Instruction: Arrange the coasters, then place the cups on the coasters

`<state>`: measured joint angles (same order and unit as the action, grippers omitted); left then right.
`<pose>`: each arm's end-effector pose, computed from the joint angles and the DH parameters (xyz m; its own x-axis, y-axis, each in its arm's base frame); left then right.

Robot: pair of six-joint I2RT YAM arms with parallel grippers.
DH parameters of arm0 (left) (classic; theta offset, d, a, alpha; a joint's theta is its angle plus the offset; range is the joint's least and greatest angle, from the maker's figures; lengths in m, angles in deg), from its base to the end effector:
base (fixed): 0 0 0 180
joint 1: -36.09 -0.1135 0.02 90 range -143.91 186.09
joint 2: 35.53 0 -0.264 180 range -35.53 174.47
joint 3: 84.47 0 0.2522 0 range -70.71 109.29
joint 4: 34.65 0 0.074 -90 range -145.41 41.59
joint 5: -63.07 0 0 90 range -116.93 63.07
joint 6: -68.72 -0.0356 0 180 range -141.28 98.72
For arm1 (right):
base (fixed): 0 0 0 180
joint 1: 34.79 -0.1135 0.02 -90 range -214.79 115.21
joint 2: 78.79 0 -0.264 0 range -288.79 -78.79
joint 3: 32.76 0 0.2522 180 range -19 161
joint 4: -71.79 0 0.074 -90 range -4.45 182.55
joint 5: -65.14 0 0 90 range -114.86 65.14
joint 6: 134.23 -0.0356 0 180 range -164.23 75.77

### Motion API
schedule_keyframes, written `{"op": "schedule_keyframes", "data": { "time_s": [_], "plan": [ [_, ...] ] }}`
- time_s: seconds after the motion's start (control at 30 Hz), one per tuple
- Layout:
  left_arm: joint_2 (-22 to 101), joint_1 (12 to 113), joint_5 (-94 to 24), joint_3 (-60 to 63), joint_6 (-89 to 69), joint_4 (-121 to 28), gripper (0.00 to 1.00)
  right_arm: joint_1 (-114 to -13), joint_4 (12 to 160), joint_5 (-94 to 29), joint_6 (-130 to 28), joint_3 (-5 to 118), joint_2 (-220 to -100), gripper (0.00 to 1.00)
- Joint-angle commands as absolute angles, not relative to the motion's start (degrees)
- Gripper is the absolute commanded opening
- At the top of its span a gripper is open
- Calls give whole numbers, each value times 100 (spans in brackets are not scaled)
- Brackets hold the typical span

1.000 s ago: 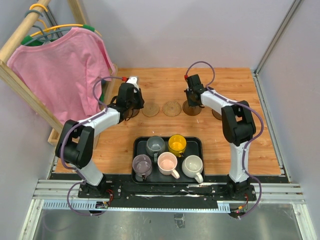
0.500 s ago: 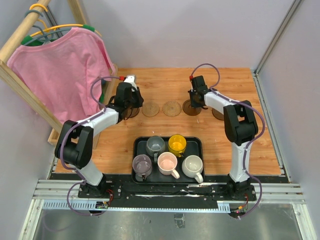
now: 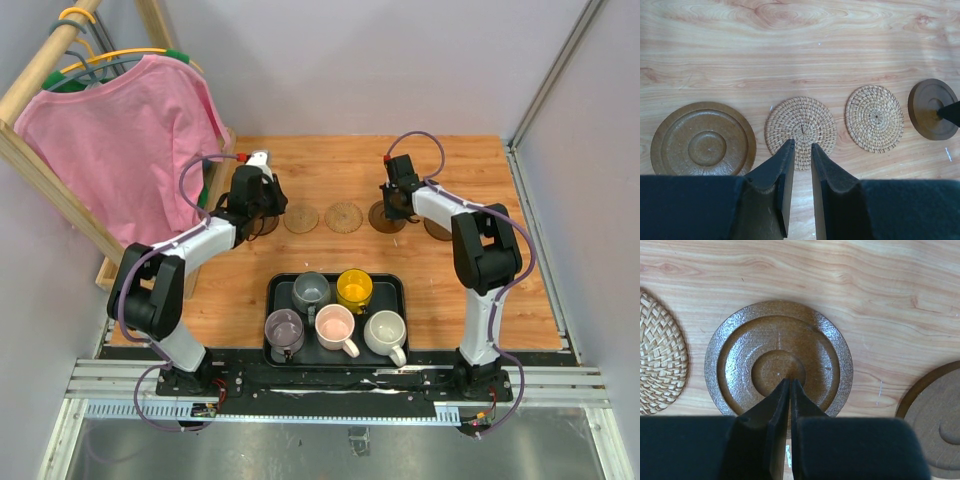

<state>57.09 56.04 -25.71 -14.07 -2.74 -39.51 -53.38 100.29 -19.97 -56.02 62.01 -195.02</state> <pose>0.3416 -0.1232 0.2320 -0.5085 -0.1536 -0.8472 0.1705 0.9465 -0.2739 0.4197 0.1380 0.1742 -0.7646 -0.0424 -0.6431 -0.1118 0.9914 0.0676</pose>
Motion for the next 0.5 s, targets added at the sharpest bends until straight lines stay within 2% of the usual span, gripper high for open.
{"op": "schedule_keyframes", "data": {
  "time_s": [0.0,0.47],
  "plan": [
    [5551,5574,-2620,-1477,-187,-3795,25,-5246,10355,-1926,-5653,6093,-19297,6],
    [5498,5577,-2718,-1473,-148,-3732,25,-5247,10476,-1698,-5416,6771,-18956,7]
  ]
}}
